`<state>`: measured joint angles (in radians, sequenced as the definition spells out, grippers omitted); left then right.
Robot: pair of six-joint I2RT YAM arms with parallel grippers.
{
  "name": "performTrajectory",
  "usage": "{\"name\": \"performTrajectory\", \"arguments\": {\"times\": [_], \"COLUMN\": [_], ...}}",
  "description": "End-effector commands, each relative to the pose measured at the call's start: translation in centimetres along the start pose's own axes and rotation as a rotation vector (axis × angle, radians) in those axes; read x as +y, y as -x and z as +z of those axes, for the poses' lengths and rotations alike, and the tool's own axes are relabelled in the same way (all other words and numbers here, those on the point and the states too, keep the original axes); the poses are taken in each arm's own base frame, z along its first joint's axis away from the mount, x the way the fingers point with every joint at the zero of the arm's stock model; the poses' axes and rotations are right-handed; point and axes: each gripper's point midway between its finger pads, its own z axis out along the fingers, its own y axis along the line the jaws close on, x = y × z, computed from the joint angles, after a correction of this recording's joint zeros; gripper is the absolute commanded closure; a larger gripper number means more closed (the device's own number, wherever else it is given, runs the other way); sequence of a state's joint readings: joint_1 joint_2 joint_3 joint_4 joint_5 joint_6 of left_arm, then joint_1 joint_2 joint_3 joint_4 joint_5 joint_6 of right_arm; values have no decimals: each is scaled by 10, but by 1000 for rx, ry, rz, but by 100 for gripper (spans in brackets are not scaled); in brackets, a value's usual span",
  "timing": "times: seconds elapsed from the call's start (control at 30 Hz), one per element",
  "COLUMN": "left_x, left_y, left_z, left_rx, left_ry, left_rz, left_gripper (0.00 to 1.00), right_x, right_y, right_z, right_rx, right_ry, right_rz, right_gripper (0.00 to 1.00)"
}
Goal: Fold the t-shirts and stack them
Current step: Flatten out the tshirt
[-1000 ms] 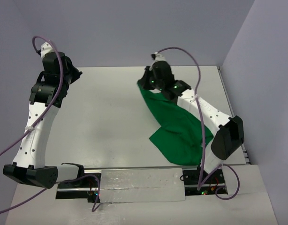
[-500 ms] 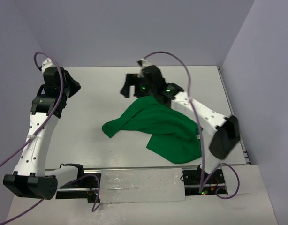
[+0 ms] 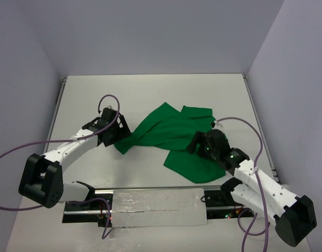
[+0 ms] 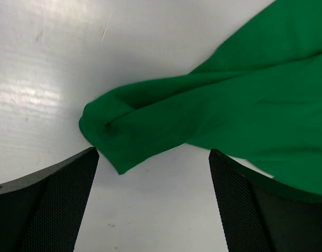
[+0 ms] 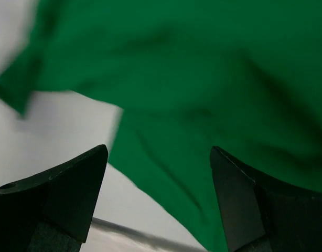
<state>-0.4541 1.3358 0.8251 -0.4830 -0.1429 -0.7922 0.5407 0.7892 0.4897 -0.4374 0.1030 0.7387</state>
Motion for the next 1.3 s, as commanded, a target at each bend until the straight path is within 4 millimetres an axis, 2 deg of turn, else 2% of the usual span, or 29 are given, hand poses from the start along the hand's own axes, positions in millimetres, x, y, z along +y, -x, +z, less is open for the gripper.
{"name": "performTrajectory", "arguments": {"times": [0.0, 0.07, 0.1, 0.23, 0.3, 0.37, 0.4, 0.43, 0.47, 0.5, 0.57, 0.6, 0.63, 0.67, 0.7, 0.77, 0.83, 0.9, 0.97, 1.03, 1.07, 1.1, 1.2, 1.27], "left_x": [-3, 3, 1, 5, 6, 5, 5, 4, 4, 0, -13, -20, -28, -32, -35, -50, -55, -60, -65, -64, -61, -60, -55, -51], "left_y": [-8, -18, -19, -27, -26, -23, -20, -17, -15, -8, 11, 22, 34, 42, 52, 88, 107, 129, 147, 161, 163, 169, 176, 180], "left_z": [25, 39, 43, 66, 74, 79, 79, 77, 76, 71, 51, 37, 23, 12, -4, -52, -84, -126, -165, -208, -213, -236, -268, -276], "left_rx": [-32, -10, -14, 4, 8, 10, 14, 13, 5, -6, -53, -83, -116, -137, -164, -278, -342, -420, -491, -565, -581, -611, -665, -687], "left_ry": [-5, 24, 19, 57, 83, 104, 122, 132, 135, 135, 100, 77, 46, 27, 17, -49, -85, -138, -188, -234, -236, -257, -282, -274], "left_rz": [-40, -41, -45, -50, -47, -36, -34, -34, -33, -32, -45, -54, -64, -69, -73, -94, -108, -128, -147, -169, -174, -187, -214, -223], "left_gripper": [5, 6, 7, 18, 37, 68, 79, 88, 90, 90, 90, 90, 90, 90, 90, 90, 90, 90, 90, 90, 90, 90, 90, 90], "right_x": [-18, -16, -19, -18, -16, -13, -13, -13, -13, -13, -10, -7, -5, -1, 6, 20, 28, 54, 65, 79, 77, 78, 77, 74], "right_y": [-15, -24, -37, -55, -63, -71, -73, -75, -76, -78, -77, -73, -68, -61, -45, -12, 27, 89, 124, 164, 167, 181, 205, 214], "right_z": [-2, 3, 8, 24, 34, 42, 45, 48, 51, 55, 61, 61, 61, 58, 51, 34, 11, -40, -77, -143, -151, -179, -234, -249], "right_rx": [-12, 26, 65, 98, 112, 124, 128, 131, 131, 137, 144, 137, 127, 106, 61, -36, -146, -326, -433, -590, -617, -678, -799, -851], "right_ry": [-47, -30, -47, -82, -102, -102, -102, -102, -108, -119, -127, -128, -133, -128, -110, -82, -71, 19, 59, 143, 145, 165, 189, 187], "right_rz": [134, 132, 115, 78, 56, 49, 45, 41, 38, 33, 14, 8, 3, -2, -11, -31, -48, -63, -63, -78, -89, -81, -58, -56], "right_gripper": [14, 14, 14, 14, 18, 24, 27, 32, 37, 48, 77, 86, 91, 91, 91, 91, 91, 91, 91, 91, 91, 91, 91, 91]}}
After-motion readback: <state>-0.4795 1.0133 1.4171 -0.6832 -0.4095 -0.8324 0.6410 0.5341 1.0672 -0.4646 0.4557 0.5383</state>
